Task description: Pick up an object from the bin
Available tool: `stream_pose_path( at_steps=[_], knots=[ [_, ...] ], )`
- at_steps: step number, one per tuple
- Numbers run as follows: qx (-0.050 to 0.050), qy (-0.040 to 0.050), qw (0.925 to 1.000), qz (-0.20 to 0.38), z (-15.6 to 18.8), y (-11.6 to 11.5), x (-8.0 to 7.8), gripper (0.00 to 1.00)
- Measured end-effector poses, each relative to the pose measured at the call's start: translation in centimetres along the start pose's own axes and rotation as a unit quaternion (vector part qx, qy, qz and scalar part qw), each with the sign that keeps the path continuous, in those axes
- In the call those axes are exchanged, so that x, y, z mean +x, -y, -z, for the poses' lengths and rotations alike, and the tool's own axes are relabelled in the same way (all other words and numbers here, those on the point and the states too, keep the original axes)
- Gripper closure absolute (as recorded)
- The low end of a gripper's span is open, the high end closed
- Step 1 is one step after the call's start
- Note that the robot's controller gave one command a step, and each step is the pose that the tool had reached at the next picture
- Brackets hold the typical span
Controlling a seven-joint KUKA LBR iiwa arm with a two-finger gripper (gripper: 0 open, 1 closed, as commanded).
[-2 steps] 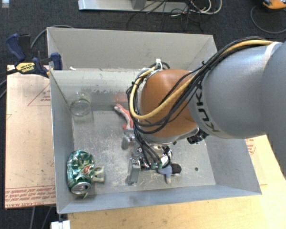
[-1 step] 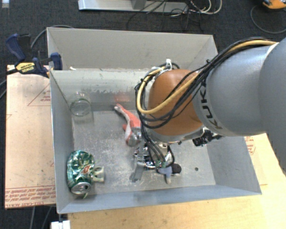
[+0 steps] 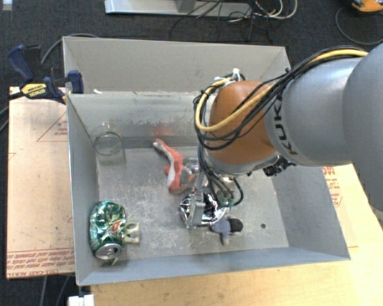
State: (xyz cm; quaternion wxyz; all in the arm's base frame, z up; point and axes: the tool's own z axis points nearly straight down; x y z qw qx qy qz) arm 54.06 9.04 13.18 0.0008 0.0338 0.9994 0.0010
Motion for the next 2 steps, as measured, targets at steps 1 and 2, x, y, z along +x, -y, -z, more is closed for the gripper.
stream_pose_path(
  at_steps=[1, 2],
  knots=[
    [-0.001, 0.0000, 0.9987, -0.051, -2.1, 2.3, -0.2, 0.00],
    [0.000, 0.0015, 0.9991, 0.041, -5.0, 7.2, -4.7, 1.00]
  ],
)
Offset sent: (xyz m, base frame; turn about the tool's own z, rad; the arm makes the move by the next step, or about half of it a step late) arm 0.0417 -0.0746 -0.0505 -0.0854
